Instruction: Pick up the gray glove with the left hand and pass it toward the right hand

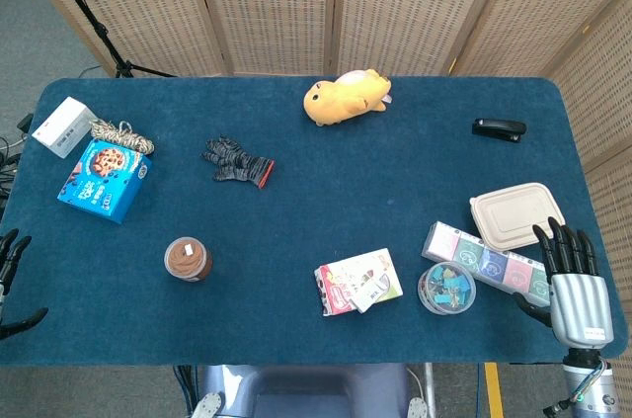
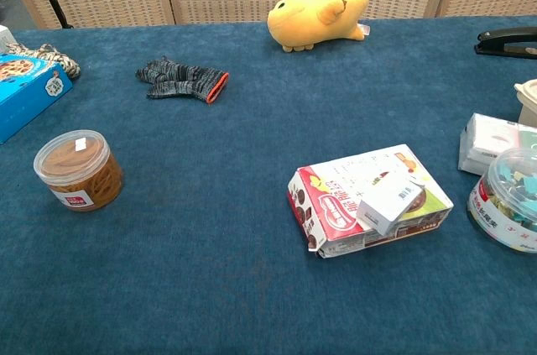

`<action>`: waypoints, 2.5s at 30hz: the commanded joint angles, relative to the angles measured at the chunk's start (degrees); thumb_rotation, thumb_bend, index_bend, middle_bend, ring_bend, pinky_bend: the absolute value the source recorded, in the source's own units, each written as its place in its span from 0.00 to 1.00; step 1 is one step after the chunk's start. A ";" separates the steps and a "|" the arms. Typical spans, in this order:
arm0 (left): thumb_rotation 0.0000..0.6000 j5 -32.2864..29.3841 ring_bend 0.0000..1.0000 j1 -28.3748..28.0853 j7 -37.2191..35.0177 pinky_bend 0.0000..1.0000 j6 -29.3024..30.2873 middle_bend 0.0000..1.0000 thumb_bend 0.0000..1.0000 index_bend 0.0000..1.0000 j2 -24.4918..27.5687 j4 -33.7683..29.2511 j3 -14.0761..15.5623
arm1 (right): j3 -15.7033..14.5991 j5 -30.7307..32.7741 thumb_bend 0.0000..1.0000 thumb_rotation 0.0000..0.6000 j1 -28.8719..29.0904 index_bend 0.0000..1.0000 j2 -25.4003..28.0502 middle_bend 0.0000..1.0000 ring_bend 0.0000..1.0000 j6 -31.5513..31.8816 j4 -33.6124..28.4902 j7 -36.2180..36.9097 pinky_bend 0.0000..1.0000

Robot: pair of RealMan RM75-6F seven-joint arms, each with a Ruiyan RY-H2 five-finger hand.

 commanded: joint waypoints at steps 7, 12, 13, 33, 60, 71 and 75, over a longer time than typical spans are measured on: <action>1.00 0.02 0.00 -0.22 -0.16 0.00 -0.55 0.00 0.00 0.00 0.15 -0.05 0.09 | 0.20 0.56 0.00 1.00 -0.26 0.00 0.93 0.00 0.00 -0.30 -1.00 0.48 0.00; 1.00 -0.08 0.00 -1.76 0.11 0.00 -1.62 0.00 0.00 0.00 1.30 -1.22 -1.03 | 0.27 1.26 0.00 1.00 0.02 0.00 1.12 0.00 0.00 -1.45 -0.76 0.63 0.00; 1.00 -0.48 0.00 -2.52 0.67 0.00 -2.45 0.00 0.00 0.00 1.51 -1.38 -1.57 | 0.42 1.64 0.00 1.00 0.12 0.00 1.09 0.00 0.00 -1.75 -0.59 0.61 0.00; 1.00 5.77 0.00 -33.83 -14.74 0.00 -30.17 0.00 0.00 0.00 -4.78 18.32 -7.96 | 4.51 11.36 0.00 1.00 1.29 0.00 1.34 0.00 0.00 -5.91 1.32 0.39 0.00; 1.00 3.05 0.00 -60.11 -32.81 0.00 -59.89 0.00 0.00 0.00 -34.84 60.47 -2.03 | 7.02 21.17 0.00 1.00 5.17 0.00 0.40 0.00 0.00 -15.24 9.48 1.50 0.00; 1.00 4.18 0.00 -64.62 -37.14 0.00 -64.09 0.00 0.00 0.00 -43.45 71.00 1.37 | 7.19 21.56 0.00 1.00 5.28 0.00 0.70 0.00 0.00 -14.97 9.87 2.14 0.00; 1.00 3.74 0.00 -65.13 -37.13 0.03 -64.91 0.00 0.00 0.00 -45.31 73.14 1.65 | 7.24 21.79 0.00 1.00 5.16 0.00 1.13 0.00 0.00 -14.99 9.79 2.71 0.00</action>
